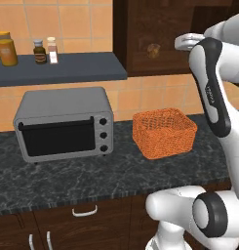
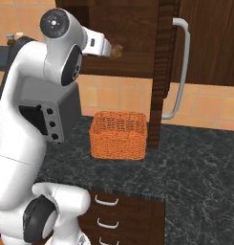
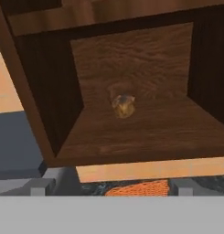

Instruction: Open the cabinet, pick up the bread from the cabinet and place it in the basket. Then move the basket to the dining counter.

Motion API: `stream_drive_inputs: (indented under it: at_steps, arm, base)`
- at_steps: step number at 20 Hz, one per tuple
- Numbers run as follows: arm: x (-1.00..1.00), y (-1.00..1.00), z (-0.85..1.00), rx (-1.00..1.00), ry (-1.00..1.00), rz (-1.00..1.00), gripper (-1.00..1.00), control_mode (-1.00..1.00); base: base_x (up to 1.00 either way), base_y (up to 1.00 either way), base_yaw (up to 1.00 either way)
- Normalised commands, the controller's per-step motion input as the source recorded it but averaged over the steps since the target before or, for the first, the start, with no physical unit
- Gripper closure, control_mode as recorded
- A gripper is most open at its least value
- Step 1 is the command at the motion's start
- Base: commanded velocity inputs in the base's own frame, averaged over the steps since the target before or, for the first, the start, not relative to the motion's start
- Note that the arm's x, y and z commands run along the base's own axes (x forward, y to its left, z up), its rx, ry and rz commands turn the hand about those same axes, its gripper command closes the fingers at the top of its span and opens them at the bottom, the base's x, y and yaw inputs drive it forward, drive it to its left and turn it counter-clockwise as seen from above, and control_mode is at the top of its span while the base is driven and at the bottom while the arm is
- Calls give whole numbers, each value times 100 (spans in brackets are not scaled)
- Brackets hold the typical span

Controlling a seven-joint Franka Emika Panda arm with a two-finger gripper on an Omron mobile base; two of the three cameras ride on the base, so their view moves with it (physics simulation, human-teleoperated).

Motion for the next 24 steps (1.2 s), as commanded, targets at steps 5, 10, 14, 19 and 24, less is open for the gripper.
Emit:
stream_drive_inputs:
  at_steps: [5,10,14,19,24]
  arm:
    - [46,5,-8,-2,1,5,-100,-100]
    - [36,0,-34,0,-4,0,-100,-100]
    - [53,0,-33,0,0,0,-100,-100]
    - [73,0,-7,0,4,2,-100,-100]
    - [71,0,-11,0,5,3,-100,-100]
  base:
    - [0,0,0]
    - [0,0,0]
    - [0,0,0]
    - [0,0,0]
    - [0,0,0]
